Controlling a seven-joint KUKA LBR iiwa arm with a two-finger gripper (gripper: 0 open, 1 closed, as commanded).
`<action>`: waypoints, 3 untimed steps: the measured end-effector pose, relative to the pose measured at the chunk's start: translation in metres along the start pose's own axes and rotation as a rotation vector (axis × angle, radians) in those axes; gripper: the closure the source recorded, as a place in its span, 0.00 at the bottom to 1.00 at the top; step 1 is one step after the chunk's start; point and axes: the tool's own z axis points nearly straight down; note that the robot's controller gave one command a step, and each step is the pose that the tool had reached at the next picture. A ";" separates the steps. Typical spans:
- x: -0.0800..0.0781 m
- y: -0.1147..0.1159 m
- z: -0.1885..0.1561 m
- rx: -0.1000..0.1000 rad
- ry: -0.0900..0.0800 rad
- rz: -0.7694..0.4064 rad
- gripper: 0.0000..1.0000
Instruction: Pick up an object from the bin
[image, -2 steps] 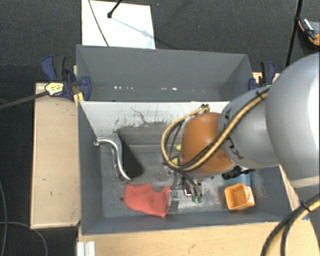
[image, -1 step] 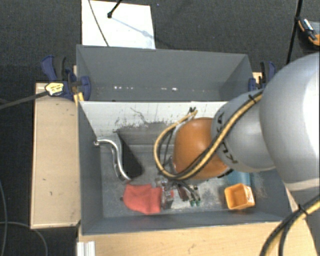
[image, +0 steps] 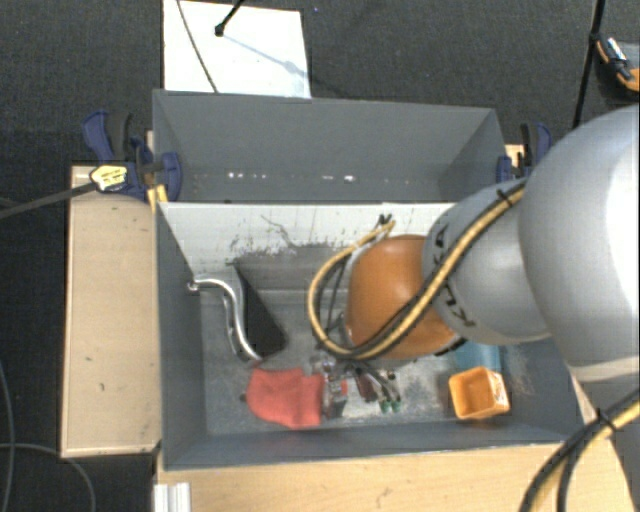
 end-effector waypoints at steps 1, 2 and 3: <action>-0.008 0.000 -0.052 0.001 0.003 -0.008 1.00; -0.009 -0.026 -0.063 0.001 -0.019 -0.058 1.00; 0.000 -0.019 -0.082 0.000 0.008 -0.052 1.00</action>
Offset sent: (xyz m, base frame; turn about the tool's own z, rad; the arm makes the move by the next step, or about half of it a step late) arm 0.0084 -0.0595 0.0000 -0.1161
